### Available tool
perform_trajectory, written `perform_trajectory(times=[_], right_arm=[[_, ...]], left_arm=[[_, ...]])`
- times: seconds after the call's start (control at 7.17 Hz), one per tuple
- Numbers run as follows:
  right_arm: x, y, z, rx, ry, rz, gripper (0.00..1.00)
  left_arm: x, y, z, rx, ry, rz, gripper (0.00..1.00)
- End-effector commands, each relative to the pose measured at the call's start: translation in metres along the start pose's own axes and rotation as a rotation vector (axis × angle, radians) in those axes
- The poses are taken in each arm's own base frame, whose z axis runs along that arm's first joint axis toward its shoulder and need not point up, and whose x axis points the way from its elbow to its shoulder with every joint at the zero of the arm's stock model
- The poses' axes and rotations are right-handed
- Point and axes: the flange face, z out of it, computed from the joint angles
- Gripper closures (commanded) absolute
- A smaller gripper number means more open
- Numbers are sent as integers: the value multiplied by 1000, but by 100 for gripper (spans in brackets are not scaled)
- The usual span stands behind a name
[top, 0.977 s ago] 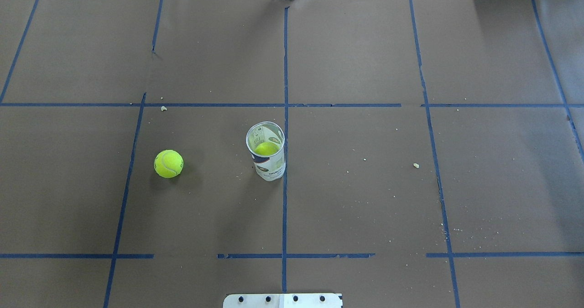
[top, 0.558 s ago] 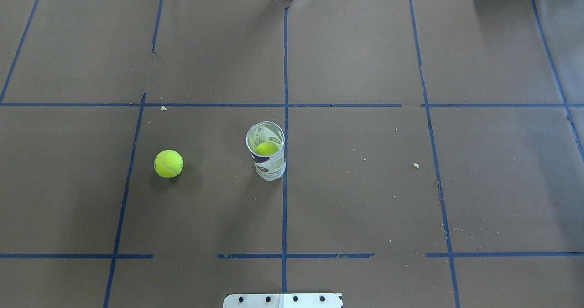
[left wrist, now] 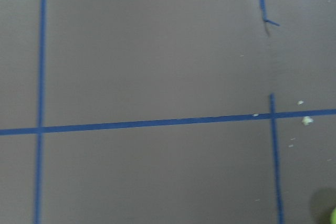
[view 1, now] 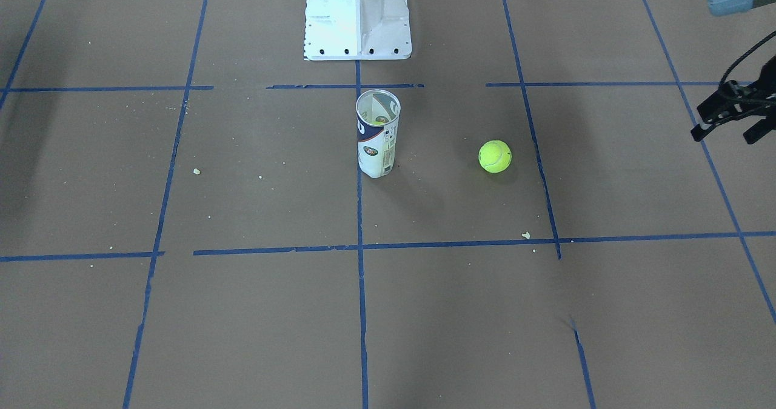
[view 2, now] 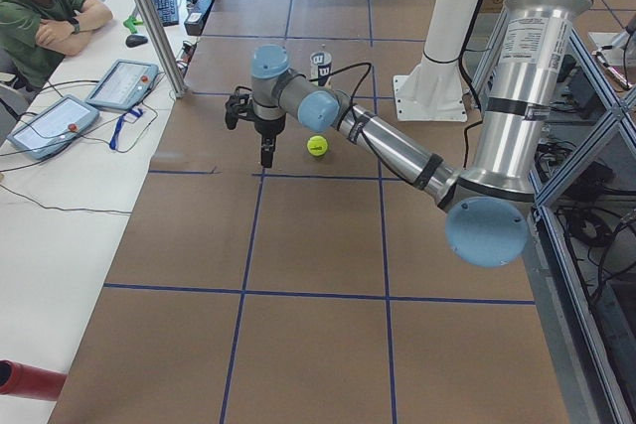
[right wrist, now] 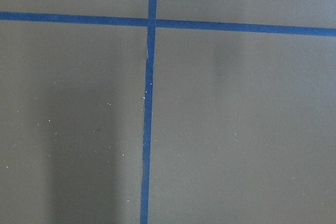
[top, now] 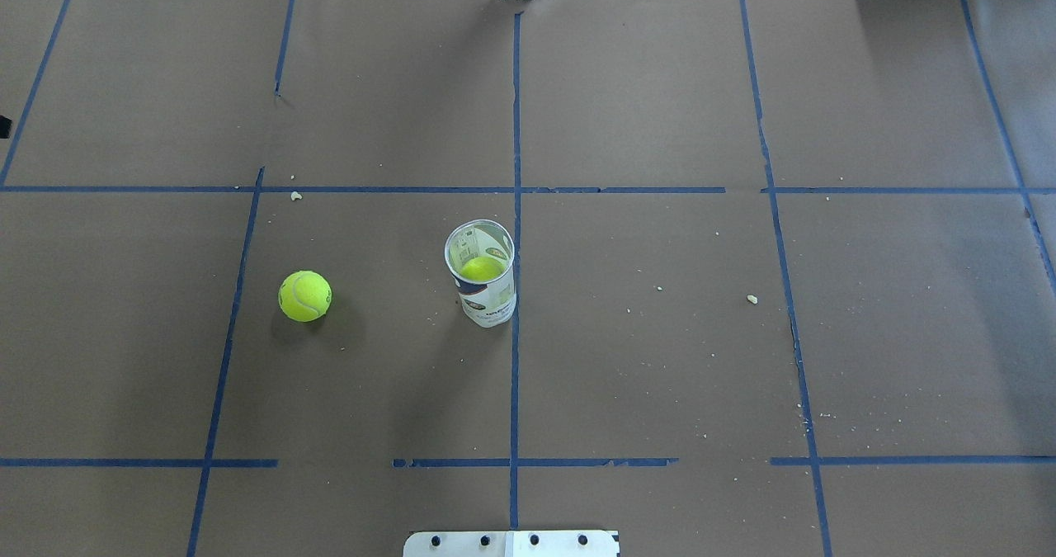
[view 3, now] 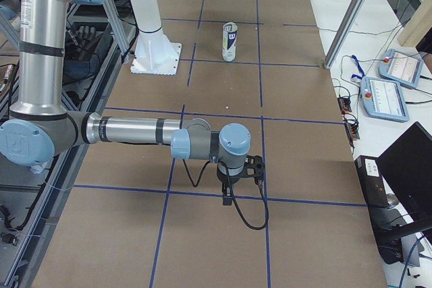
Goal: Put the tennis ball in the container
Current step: 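Move the left gripper over the loose tennis ball on the table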
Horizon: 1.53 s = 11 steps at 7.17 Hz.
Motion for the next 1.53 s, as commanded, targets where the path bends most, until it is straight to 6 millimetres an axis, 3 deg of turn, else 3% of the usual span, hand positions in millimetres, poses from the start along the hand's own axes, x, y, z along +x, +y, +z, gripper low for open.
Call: perform_trajectory(times=[0.0, 0.28, 0.42, 0.98, 1.4], right_arm=[[0, -1, 0, 1, 0, -1, 0], [0, -1, 0, 1, 0, -1, 0], [0, 0, 0, 0, 0, 0, 0], [0, 0, 0, 1, 0, -1, 0], [0, 0, 0, 0, 0, 0, 0]], left_arm=[[97, 35, 46, 5, 31, -87, 0], [152, 76, 94, 35, 28, -147, 0], [164, 85, 105, 47, 17, -165, 0], [177, 124, 181, 65, -68, -181, 0], [179, 134, 199, 50, -67, -176, 0]])
